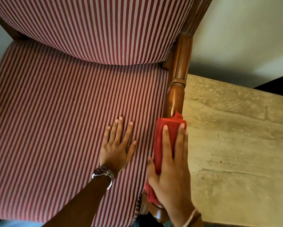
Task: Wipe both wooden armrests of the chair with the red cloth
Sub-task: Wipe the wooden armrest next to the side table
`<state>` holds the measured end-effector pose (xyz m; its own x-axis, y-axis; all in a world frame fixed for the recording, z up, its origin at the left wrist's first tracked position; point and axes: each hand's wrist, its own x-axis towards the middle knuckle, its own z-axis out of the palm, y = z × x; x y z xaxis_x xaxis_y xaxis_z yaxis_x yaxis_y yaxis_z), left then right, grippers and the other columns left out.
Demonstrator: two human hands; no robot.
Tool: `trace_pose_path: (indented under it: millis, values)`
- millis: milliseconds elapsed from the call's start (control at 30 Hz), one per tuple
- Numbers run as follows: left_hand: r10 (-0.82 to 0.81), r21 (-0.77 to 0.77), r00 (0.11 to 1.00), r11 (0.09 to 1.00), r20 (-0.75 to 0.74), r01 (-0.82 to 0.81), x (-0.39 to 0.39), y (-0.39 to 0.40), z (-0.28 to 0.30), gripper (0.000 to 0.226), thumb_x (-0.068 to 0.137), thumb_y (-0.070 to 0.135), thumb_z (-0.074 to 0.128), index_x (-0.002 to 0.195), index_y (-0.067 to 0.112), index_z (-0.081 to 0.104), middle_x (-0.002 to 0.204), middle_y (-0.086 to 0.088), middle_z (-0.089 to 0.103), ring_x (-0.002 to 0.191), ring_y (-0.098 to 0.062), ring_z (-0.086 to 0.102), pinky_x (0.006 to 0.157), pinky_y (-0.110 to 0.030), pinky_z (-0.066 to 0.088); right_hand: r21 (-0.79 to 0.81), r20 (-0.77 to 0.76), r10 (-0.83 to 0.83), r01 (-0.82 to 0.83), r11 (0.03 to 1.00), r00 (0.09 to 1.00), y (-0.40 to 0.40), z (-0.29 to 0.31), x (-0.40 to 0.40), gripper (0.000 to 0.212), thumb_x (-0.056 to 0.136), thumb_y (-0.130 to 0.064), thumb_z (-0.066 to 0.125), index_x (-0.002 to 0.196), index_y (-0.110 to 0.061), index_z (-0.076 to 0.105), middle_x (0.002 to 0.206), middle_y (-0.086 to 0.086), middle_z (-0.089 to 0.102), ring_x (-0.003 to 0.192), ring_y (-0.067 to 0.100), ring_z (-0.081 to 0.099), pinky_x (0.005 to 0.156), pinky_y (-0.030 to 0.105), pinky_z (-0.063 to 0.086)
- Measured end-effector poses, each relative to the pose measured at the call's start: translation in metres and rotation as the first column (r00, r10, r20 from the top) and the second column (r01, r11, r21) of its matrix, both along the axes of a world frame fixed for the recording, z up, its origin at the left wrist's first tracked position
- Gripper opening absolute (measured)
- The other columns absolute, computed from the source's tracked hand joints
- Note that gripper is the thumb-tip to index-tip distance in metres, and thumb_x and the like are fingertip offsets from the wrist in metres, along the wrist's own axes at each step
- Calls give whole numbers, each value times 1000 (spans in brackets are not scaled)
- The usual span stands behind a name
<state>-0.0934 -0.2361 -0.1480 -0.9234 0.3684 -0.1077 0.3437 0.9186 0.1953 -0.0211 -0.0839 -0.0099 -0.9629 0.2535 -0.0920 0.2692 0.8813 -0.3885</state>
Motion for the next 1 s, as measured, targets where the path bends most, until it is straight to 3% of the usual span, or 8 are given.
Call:
trace_pose_path:
  millis: [200, 400, 500, 633, 867, 1000]
  values:
    - [0, 1, 1000, 1000, -7, 0, 0, 0, 1, 68, 102, 54, 29, 161, 22, 15, 168, -19, 16, 156, -31, 17, 127, -52, 19, 44, -53, -30, 33, 999, 998, 36, -3, -110, 84, 98, -41, 54, 164, -22, 6, 172, 13, -7, 159, 37, -1, 116, 57, 43]
    - [-6, 2, 1000, 1000, -1, 6, 0, 0, 1, 69, 102, 55, 28, 161, 23, 14, 169, -18, 15, 157, -30, 15, 127, -53, 18, 41, 2, -5, 4, 999, 1000, 1, 3, -15, 88, 97, -41, 53, 163, -30, -4, 171, 4, -22, 159, 29, -11, 113, 56, 47]
    - [-7, 11, 1000, 1000, -3, 7, 1, -1, 0, 68, 102, 55, 28, 161, 22, 16, 168, -18, 16, 157, -30, 15, 127, -52, 18, 66, 7, -30, 30, 997, 1000, 11, -2, -42, 92, 93, -37, 61, 163, -29, 2, 172, 7, -15, 159, 33, -6, 113, 57, 47]
    - [-8, 8, 1000, 1000, -15, 8, -1, -1, -1, 69, 102, 54, 29, 161, 22, 15, 169, -18, 16, 157, -30, 14, 128, -51, 16, 95, -33, -56, 59, 994, 998, 27, -3, -104, 84, 96, -38, 57, 163, -24, 9, 172, 15, -3, 159, 37, 2, 115, 56, 45]
    - [-3, 15, 1000, 1000, -26, 4, 2, -3, -3, 69, 102, 56, 29, 161, 22, 16, 168, -18, 16, 157, -30, 15, 127, -52, 17, 94, 34, -50, 46, 994, 998, -5, 1, -14, 89, 95, -42, 57, 163, -29, 1, 172, 9, -15, 159, 32, -5, 113, 57, 46]
    - [-4, 21, 999, 1000, -42, 5, 3, -6, -5, 69, 102, 55, 31, 161, 22, 17, 168, -18, 17, 156, -30, 16, 125, -54, 22, 88, 29, -54, 51, 995, 998, 8, -3, -50, 92, 93, -38, 62, 163, -28, 4, 172, 11, -12, 159, 34, -4, 114, 57, 46]
